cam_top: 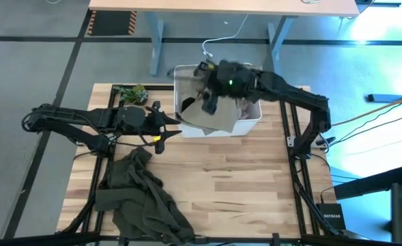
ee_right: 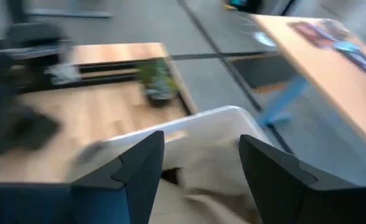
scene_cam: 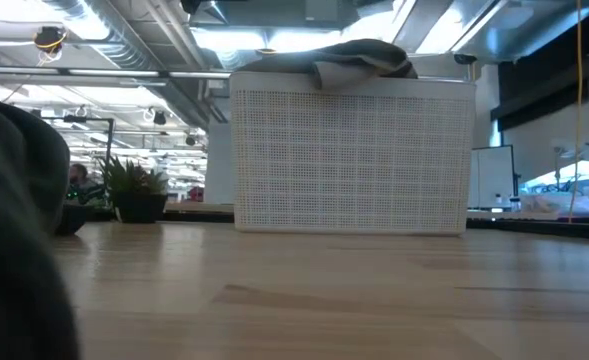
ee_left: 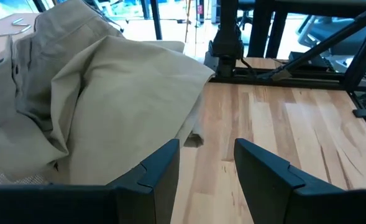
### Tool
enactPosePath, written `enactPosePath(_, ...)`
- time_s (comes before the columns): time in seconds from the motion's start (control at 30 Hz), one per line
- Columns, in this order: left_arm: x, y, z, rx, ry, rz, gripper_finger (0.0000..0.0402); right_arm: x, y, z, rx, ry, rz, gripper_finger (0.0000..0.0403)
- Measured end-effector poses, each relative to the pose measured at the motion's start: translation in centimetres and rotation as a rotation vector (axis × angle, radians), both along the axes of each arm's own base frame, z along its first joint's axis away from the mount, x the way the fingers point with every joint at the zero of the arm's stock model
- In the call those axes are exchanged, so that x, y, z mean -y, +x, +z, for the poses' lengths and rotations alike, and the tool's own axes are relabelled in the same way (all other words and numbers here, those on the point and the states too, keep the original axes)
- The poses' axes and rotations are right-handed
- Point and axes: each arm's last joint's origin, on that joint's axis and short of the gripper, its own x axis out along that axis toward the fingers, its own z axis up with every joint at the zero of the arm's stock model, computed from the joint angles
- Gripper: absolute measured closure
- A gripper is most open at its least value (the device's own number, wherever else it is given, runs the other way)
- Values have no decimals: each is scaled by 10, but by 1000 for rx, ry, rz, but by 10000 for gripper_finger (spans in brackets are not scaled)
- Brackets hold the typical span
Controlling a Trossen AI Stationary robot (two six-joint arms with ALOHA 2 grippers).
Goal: Sort clothes
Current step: Put the black sweater into the white laundry bin
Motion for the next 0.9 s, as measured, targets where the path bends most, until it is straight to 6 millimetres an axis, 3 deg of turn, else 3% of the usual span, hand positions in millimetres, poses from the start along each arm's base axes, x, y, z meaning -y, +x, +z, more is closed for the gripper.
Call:
enactPosePath(0.13,0,0,0,1,0,0,253,-31,10,-10,-29,3,90,175)
enactPosePath(0.3,0,0,0,2,-1,0,253,-79,24,-43,-59,84,220,175)
enactPosePath(0.57,0,0,2,16,2,-1,253,-164,36,-128,-33,73,434,175)
enactPosePath(0.67,0,0,2,22,2,-1,253,-182,42,-150,29,16,450,175)
enactPosePath(0.9,0,0,0,14,-50,18,253,-225,71,-220,-73,99,580,166)
